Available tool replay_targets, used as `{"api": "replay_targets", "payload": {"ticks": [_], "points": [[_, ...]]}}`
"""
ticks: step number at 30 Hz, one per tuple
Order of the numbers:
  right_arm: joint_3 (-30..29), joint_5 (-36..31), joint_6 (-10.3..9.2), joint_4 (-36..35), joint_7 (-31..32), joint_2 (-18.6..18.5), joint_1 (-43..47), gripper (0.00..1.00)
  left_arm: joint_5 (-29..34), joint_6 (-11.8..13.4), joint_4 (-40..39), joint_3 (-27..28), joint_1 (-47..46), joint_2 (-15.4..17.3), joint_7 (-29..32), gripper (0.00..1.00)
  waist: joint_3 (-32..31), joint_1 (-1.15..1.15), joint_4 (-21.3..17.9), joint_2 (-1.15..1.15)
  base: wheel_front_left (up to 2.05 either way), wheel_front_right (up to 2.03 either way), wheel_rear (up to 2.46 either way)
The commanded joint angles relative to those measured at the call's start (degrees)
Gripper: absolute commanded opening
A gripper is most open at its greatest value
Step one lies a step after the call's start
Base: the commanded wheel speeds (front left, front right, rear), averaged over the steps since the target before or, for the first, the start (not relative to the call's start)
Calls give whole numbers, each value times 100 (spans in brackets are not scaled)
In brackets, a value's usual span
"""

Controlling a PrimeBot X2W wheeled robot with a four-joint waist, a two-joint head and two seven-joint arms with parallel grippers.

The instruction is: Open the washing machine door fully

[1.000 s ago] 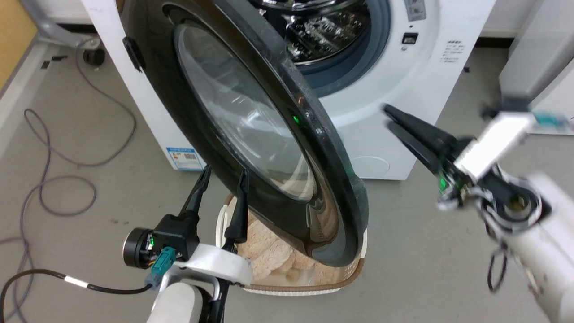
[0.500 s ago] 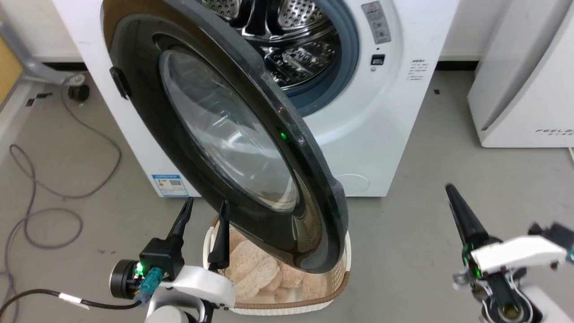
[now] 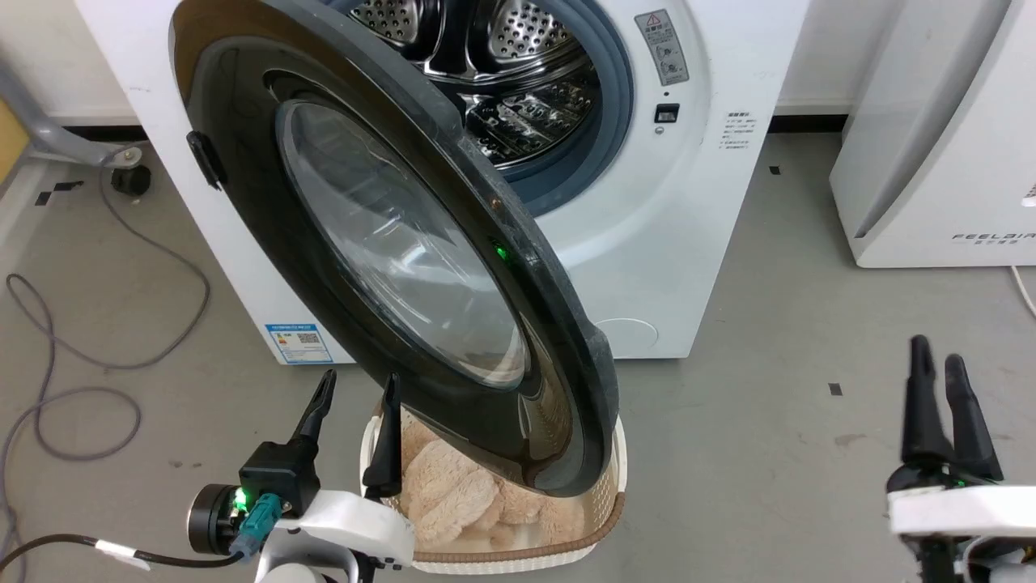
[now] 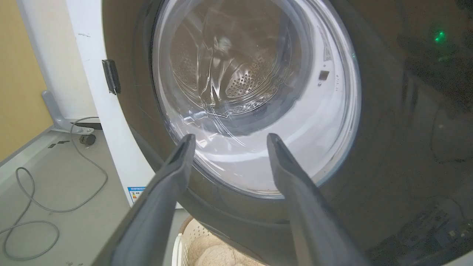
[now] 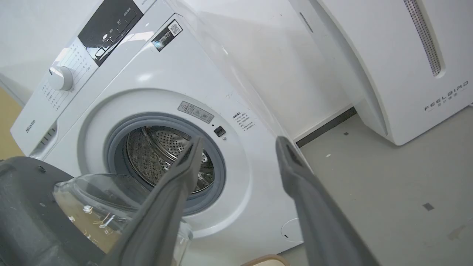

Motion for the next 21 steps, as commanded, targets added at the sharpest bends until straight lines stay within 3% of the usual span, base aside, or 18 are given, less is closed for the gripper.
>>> {"api": "replay_targets", "payload": {"ticks": [1,7,10,15,20,21], "points": [[-19,-168,-3,-75,-18,54,102,100,40,-14,4,22,56,11,-30,100,9,0,6,0,0,0,0],[-47,-2670,-3,-867,83,279,395,100,43,32,-23,24,24,9,-30,100,46,0,22,0,0,0,0],[61,-3454,-3,-1082,280,354,549,100,52,62,-26,12,14,8,-30,100,46,0,29,0,0,0,0],[174,-4115,-3,-1058,453,401,757,100,184,105,0,-21,1,8,-30,100,54,0,44,0,0,0,0],[243,-4212,-3,-756,428,407,776,100,255,120,34,-24,6,8,-30,100,61,0,43,0,0,0,0],[253,-4234,-3,-694,415,407,765,100,261,122,33,-29,7,8,-30,95,67,0,45,0,0,0,0]]}}
